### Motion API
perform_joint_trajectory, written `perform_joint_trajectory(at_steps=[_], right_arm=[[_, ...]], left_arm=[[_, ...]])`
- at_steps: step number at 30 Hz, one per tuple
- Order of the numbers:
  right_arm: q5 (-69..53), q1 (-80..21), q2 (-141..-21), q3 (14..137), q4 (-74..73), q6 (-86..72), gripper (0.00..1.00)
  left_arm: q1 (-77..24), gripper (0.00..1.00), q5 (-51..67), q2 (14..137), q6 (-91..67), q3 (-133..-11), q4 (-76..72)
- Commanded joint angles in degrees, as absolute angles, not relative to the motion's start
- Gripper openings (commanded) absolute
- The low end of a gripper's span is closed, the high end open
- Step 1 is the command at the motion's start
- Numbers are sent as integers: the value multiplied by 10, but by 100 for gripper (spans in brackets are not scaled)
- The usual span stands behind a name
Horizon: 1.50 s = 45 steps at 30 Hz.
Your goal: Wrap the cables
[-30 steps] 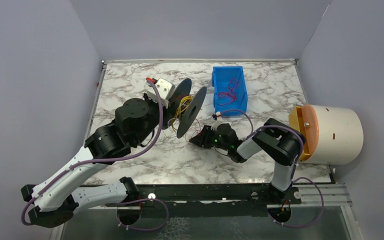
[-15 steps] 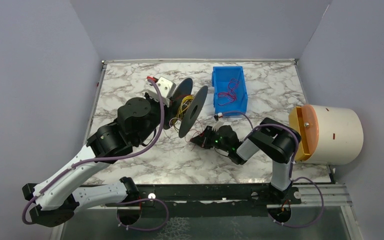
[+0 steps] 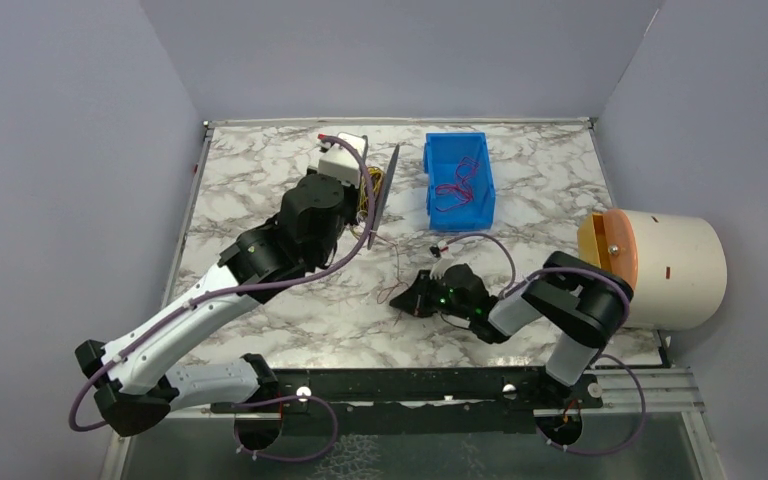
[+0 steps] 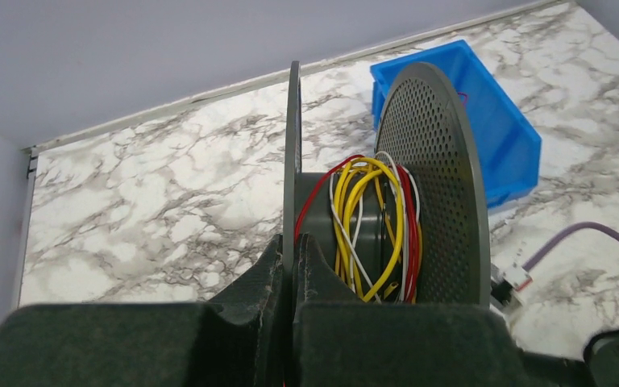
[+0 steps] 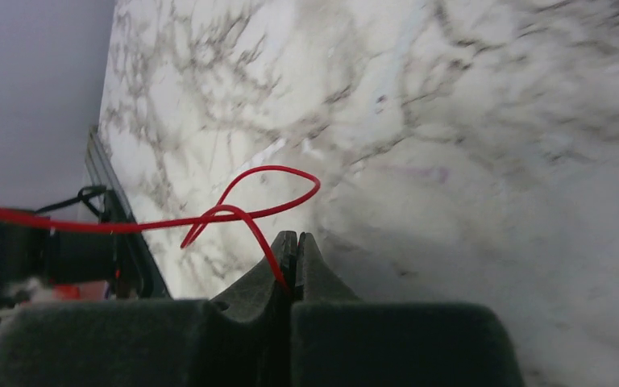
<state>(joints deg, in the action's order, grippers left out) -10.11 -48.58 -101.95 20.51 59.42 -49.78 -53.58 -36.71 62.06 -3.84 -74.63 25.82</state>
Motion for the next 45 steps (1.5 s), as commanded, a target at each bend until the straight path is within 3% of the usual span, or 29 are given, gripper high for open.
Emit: perform_joint_trajectory(at_steps=[1, 13, 19, 33, 45], right_arm=[[-70, -531, -935, 209, 448, -427, 1], [-13, -598, -630, 243, 40, -328, 1], [2, -601, -524, 317, -102, -293, 1], [122, -602, -553, 617, -319, -161, 1], [267, -601, -647, 802, -337, -55, 1]], left_arm=[[-497, 0, -404, 647, -62, -772, 166], [-471, 0, -488, 739, -48, -733, 107], [-470, 0, -503, 772, -36, -729, 121], [-470, 0, -467, 770, -48, -679, 169], [-483, 0, -428, 743, -40, -626, 186]])
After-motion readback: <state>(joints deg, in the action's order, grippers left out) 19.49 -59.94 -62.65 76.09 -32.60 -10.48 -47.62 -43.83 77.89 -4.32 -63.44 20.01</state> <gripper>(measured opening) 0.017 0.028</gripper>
